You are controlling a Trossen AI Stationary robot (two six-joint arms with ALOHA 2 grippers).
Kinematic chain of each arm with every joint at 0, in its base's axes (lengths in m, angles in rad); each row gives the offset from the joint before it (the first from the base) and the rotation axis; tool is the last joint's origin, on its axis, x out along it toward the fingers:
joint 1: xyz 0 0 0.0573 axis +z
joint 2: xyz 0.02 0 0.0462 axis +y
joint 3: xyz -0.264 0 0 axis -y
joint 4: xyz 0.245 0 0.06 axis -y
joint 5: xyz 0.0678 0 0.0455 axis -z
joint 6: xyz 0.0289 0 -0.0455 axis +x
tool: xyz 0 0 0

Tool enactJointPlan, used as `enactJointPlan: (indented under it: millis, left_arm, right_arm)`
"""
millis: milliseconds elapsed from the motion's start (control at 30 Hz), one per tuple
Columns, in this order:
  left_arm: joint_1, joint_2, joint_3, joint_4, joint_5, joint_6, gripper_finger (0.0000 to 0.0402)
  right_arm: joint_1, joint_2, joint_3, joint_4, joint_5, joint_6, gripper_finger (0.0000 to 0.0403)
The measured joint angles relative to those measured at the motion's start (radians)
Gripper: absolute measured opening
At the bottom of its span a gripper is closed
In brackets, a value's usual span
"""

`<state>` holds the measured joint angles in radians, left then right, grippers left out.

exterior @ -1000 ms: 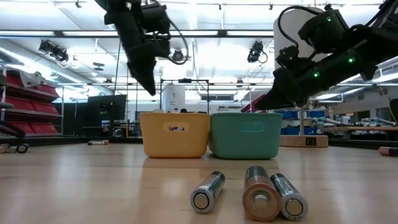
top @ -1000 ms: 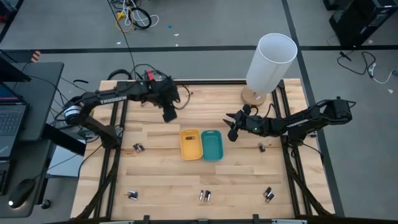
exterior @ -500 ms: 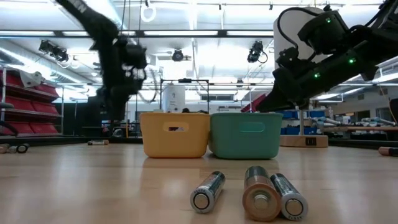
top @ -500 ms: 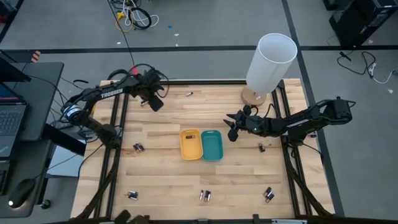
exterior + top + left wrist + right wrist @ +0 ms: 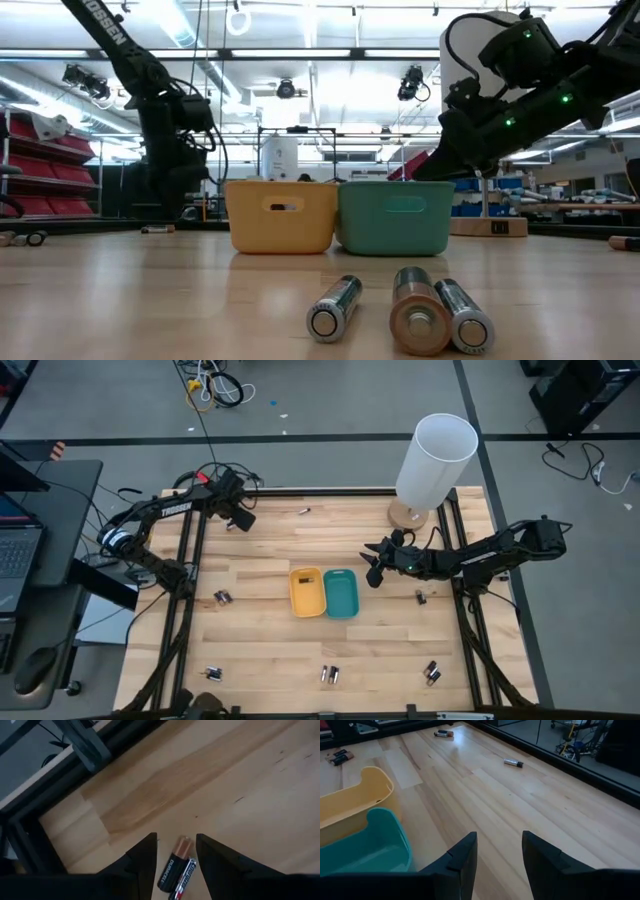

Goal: Sort batteries
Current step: Put the black battery into the yellow bin

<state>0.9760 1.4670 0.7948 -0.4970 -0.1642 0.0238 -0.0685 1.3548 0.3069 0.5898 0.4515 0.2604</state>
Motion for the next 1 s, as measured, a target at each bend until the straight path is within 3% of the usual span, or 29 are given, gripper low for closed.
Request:
enactJointPlan:
  millis: [1000]
  left_arm:
    - [-0.015,0.096,0.005,-0.066,-0.007,-0.116,0.0153]
  right_arm:
    - [0.001,0.000,0.000,-0.001,0.000,-0.033,0.0142]
